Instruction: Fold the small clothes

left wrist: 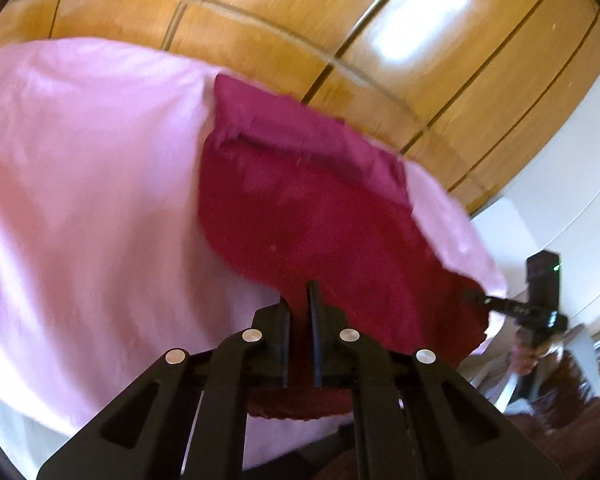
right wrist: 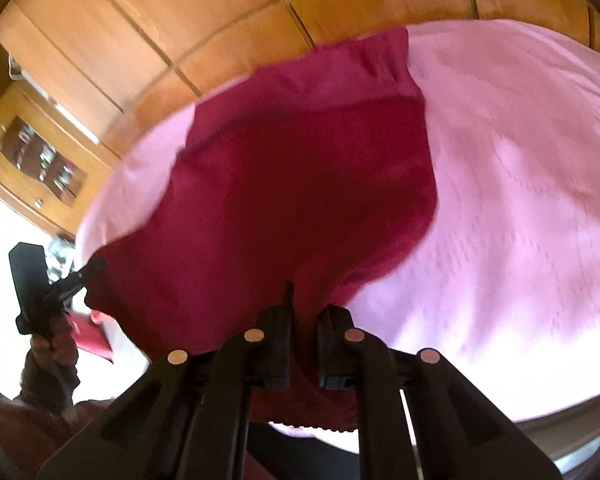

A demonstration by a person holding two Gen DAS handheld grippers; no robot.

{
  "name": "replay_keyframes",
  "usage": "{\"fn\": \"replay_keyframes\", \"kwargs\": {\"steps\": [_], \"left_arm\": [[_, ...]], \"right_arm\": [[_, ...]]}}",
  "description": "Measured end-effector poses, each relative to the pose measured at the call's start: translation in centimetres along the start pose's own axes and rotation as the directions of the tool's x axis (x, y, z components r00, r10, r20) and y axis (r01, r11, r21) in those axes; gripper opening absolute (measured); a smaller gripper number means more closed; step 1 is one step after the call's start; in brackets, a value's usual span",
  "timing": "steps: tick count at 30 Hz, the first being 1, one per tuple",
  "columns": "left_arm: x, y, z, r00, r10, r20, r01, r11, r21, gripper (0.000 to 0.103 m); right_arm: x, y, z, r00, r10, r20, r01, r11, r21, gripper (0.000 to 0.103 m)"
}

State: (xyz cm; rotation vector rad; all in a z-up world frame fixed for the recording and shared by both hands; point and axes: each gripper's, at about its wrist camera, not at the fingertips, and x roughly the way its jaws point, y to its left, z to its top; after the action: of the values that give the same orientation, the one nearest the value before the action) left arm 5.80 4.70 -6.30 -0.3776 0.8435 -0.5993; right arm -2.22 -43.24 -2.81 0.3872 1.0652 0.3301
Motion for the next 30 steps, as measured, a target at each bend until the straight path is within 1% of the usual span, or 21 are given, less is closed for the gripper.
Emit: {"fn": "replay_keyframes", "kwargs": {"steps": [3, 5, 7, 10, 11, 12, 13, 14, 15, 16, 17, 18, 20, 21, 23, 24, 26, 27, 29, 30], "left_arm": [[0.8, -0.5, 2.7, 0.999, -0.021, 0.033, 0.021, 1.000, -0.006, 0.007], [1.8, -0.7, 4.4, 0.999, -0.010, 0.048, 0.010, 1.000, -0.005, 0.007], [3.2, -0.2, 6.6, 0.999, -0.010, 0.048, 0.012, 0.999, -0.035, 0.007], [5.5, 1.0, 9.7, 0.999, 0.013, 0.042, -0.008, 0.995, -0.097, 0.007], [6.4, 1.3, 10.7, 0.999, 0.027, 0.040, -0.023, 0.993, -0.113, 0.007], [7.6, 1.8, 11.9, 0.998, 0.055, 0.033, -0.049, 0.987, -0.150, 0.008], [8.2, 2.2, 12.6, 0.998, 0.056, 0.023, -0.051, 0.983, -0.175, 0.012], [8.7, 2.7, 13.2, 0.998, 0.052, 0.019, -0.047, 0.979, -0.201, 0.030], [8.9, 3.3, 13.8, 0.997, 0.066, 0.031, -0.057, 0.971, -0.232, 0.055], [8.5, 3.8, 14.1, 0.994, 0.091, 0.060, -0.073, 0.964, -0.256, 0.063], [7.9, 4.4, 14.2, 0.991, 0.105, 0.085, -0.079, 0.960, -0.268, 0.066], [7.5, 4.9, 14.1, 0.988, 0.109, 0.105, -0.077, 0.959, -0.273, 0.066], [7.3, 5.8, 13.3, 0.988, 0.123, 0.092, -0.092, 0.954, -0.285, 0.066], [7.2, 6.4, 12.3, 0.990, 0.128, 0.067, -0.104, 0.954, -0.280, 0.066], [7.2, 6.5, 10.7, 0.991, 0.131, 0.034, -0.120, 0.964, -0.237, 0.066], [7.2, 6.2, 9.4, 0.991, 0.136, 0.016, -0.131, 0.972, -0.196, 0.066], [7.5, 5.6, 7.3, 0.993, 0.120, -0.019, -0.121, 0.982, -0.142, 0.066], [8.0, 5.4, 6.8, 0.993, 0.115, -0.033, -0.118, 0.985, -0.128, 0.066], [9.1, 4.7, 5.6, 0.989, 0.131, -0.063, -0.136, 0.987, -0.087, 0.066], [9.5, 4.6, 5.4, 0.989, 0.135, -0.064, -0.141, 0.987, -0.084, 0.066]], "right_arm": [[0.4, -0.1, 2.6, 0.999, 0.021, 0.041, -0.022, 1.000, 0.017, 0.008], [0.8, -0.7, 4.1, 0.998, 0.027, 0.062, -0.029, 0.999, 0.037, 0.008], [1.5, -1.4, 6.1, 0.996, 0.008, 0.084, -0.013, 0.998, 0.053, 0.008], [2.7, -3.0, 9.0, 0.994, -0.015, 0.107, 0.004, 0.994, 0.107, 0.008], [3.1, -3.3, 9.8, 0.993, -0.028, 0.113, 0.014, 0.993, 0.119, 0.008], [3.7, -3.8, 10.9, 0.992, -0.047, 0.117, 0.031, 0.990, 0.136, 0.008], [4.0, -4.0, 11.3, 0.992, -0.053, 0.118, 0.035, 0.989, 0.147, 0.010], [4.2, -4.4, 12.0, 0.991, -0.053, 0.120, 0.033, 0.986, 0.161, 0.016], [4.4, -4.8, 12.5, 0.991, -0.053, 0.126, 0.030, 0.983, 0.182, 0.034], [4.4, -5.0, 12.9, 0.990, -0.042, 0.135, 0.015, 0.981, 0.194, 0.056], [4.3, -5.3, 13.3, 0.989, -0.033, 0.146, 0.004, 0.980, 0.199, 0.065], [3.7, -5.4, 13.4, 0.985, -0.037, 0.169, 0.003, 0.980, 0.198, 0.076], [2.8, -5.5, 13.0, 0.981, -0.030, 0.190, -0.006, 0.982, 0.186, 0.079], [2.4, -5.7, 12.5, 0.981, -0.026, 0.190, -0.009, 0.983, 0.182, 0.083], [2.0, -6.2, 11.2, 0.982, -0.050, 0.183, 0.018, 0.985, 0.172, 0.085], [1.9, -6.4, 10.2, 0.984, -0.055, 0.171, 0.026, 0.986, 0.167, 0.085], [2.1, -6.8, 8.9, 0.987, -0.066, 0.146, 0.043, 0.986, 0.158, 0.085], [2.4, -6.7, 7.9, 0.988, -0.083, 0.127, 0.064, 0.987, 0.146, 0.085], [3.7, -6.6, 6.8, 0.989, -0.112, 0.095, 0.100, 0.988, 0.120, 0.082], [4.1, -6.5, 6.6, 0.989, -0.119, 0.088, 0.108, 0.987, 0.119, 0.074]]}}
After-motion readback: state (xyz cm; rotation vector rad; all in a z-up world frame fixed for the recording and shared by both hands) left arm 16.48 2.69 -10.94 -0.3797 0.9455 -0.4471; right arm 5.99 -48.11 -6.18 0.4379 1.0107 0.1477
